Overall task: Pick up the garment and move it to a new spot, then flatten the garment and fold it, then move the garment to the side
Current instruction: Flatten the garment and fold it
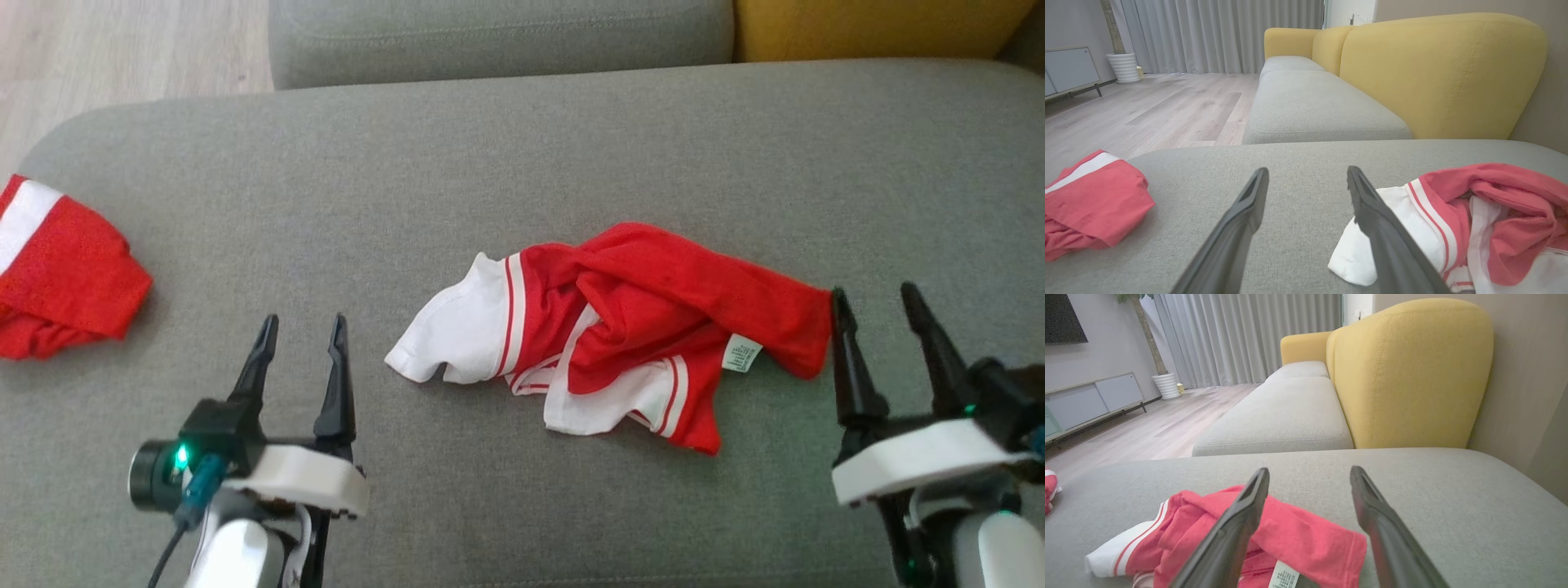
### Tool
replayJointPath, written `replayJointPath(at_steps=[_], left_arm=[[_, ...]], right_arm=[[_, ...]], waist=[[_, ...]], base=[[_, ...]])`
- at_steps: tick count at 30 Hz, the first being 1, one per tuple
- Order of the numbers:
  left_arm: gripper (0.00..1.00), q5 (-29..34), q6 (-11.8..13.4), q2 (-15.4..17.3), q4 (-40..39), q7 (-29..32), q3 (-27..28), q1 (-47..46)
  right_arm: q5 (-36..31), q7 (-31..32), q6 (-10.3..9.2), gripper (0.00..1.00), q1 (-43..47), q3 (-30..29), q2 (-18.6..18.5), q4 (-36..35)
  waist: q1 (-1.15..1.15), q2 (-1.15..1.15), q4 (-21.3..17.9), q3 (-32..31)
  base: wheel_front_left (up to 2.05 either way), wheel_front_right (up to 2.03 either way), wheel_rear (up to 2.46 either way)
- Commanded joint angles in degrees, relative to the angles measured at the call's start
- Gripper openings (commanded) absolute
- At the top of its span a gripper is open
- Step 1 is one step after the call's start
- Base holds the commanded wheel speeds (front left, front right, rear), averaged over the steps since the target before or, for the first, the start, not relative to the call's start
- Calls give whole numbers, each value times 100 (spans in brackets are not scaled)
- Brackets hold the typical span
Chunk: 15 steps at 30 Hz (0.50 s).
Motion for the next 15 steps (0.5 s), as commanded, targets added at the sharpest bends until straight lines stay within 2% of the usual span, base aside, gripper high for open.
replayJointPath(at_steps=[1,15], left_arm=[[100,14,34,99,-181,-70,196,-91],[100,-40,66,137,-226,32,104,31]], right_arm=[[-29,40,44,100,-15,165,-31,-235],[-37,105,44,100,93,240,-30,-281]], waist=[[0,0,-12,-42],[0,0,-4,-78]], base=[[0,0,0],[0,0,0]])
